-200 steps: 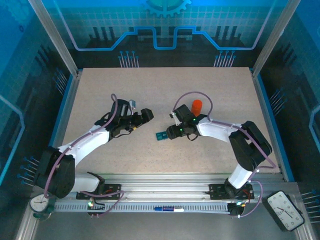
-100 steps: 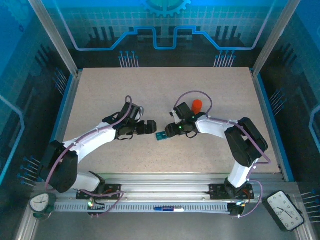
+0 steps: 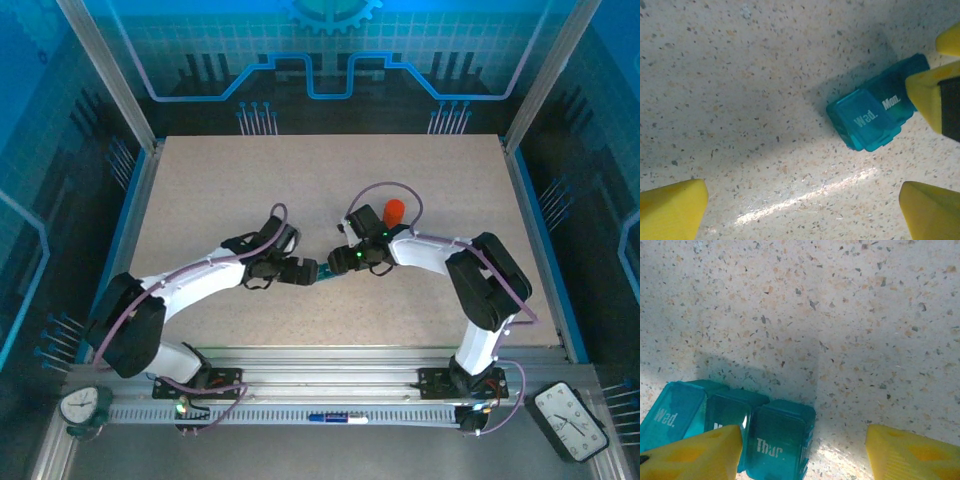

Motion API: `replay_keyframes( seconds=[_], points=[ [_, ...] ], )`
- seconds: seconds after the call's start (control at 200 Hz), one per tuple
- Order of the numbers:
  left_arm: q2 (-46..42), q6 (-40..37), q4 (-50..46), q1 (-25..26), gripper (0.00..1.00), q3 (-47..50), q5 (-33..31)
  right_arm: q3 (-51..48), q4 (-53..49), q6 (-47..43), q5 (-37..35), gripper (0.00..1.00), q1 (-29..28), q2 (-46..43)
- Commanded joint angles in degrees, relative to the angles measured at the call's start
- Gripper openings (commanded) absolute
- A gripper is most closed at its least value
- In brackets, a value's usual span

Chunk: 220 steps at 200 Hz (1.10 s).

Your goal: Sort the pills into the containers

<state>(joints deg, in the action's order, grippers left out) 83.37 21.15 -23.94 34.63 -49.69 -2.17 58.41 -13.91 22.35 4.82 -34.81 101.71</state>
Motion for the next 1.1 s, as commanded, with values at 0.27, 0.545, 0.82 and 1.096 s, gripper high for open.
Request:
replay_keyframes(
  seconds=[0.27, 0.545, 0.82, 1.096],
  points=[
    [3.52, -5.37, 0.74, 3.94, 0.99, -2.17, -2.99, -0.86, 1.51, 0.73, 0.65, 0.67, 0.62, 1.73],
    [7.51, -6.38, 2.65, 4.00, 0.99, -3.30, -3.07, -1.42, 1.87, 0.78, 0.81, 0.66, 0.68, 2.07],
    [11.15, -6.75, 2.72, 3.75, 0.99, -5.53, -6.14, -2.16, 2.22, 0.91, 0.89, 0.65, 0.82, 2.13],
    [12.93, -6.21, 2.62, 1.20, 0.99, -6.99, -6.47, -2.92, 2.72, 1.08, 0.94, 0.65, 1.08, 2.60]
  ],
)
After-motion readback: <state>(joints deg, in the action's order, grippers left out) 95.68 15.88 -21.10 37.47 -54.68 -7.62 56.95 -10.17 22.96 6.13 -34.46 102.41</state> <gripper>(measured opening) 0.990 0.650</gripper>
